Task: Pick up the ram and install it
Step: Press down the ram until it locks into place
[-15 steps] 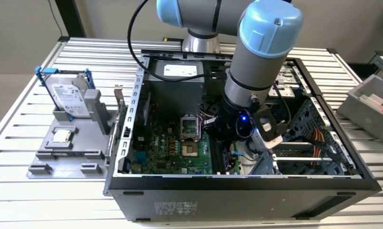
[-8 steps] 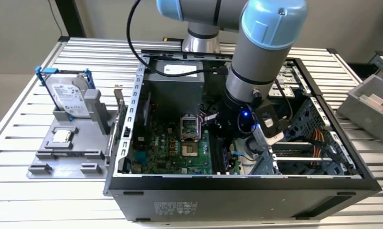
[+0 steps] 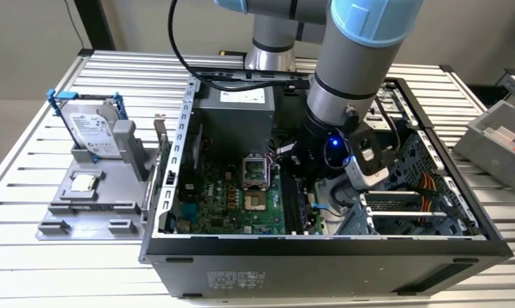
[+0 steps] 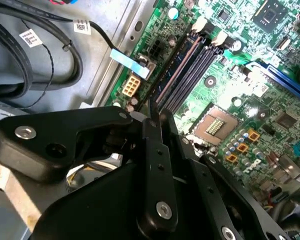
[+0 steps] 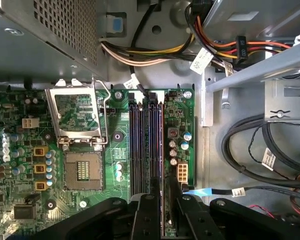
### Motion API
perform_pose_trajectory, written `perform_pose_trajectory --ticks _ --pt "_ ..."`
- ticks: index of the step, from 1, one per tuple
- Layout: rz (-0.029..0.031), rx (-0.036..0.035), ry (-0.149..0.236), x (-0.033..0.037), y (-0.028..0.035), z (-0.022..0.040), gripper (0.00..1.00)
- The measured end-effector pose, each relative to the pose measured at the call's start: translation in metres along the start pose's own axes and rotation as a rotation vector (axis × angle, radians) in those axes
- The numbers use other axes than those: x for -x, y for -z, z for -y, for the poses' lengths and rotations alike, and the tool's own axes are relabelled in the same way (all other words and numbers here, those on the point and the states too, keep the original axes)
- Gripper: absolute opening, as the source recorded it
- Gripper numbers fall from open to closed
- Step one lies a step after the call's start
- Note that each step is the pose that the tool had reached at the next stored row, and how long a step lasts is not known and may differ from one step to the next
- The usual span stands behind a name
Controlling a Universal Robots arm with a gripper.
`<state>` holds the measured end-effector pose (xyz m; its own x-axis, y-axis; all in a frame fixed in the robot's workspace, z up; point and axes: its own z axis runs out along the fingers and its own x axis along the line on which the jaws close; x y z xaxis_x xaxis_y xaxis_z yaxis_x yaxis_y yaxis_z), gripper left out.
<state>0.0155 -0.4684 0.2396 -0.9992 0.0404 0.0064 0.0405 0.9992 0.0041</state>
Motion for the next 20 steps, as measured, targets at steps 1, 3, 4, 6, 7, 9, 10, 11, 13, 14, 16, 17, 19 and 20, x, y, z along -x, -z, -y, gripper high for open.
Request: perform_pose_trajectory --ticks 1,3,4,6,7,9,10,11,13,14,16,17,19,20 --pt "0.0 0.0001 0.0 0.0 0.0 0.0 1.0" --pt "0.0 -0.0002 0.0 0.0 0.0001 0.0001 0.0" --pt "0.0 -0.0002 0.0 0.0 0.0001 0.0001 0.0" --pt "-0.0001 -0.0002 0.0 0.0 0.0001 0.0001 0.0" --pt "0.0 -0.0002 0.0 0.0 0.0001 0.0002 0.0" --pt "0.0 -0.0001 0.0 0.0 0.0001 0.0002 0.0" --pt "0.0 -0.0001 0.0 0.0 0.0001 0.0002 0.0" --pt "0.0 -0.0002 0.0 0.0 0.0001 0.0002 0.0" --pt "0.0 -0.0001 0.0 0.0 0.0001 0.0003 0.0" --pt "0.0 -0.0002 0.0 0.0 0.0001 0.0003 0.0" --pt "0.0 -0.0002 0.0 0.0 0.0001 0.0003 0.0" --pt "0.0 -0.0001 0.0 0.0 0.0001 0.0003 0.0" --pt "0.0 -0.0001 0.0 0.0 0.0001 0.0004 0.0" --pt "0.0 -0.0001 0.0 0.0 0.0001 0.0004 0.0"
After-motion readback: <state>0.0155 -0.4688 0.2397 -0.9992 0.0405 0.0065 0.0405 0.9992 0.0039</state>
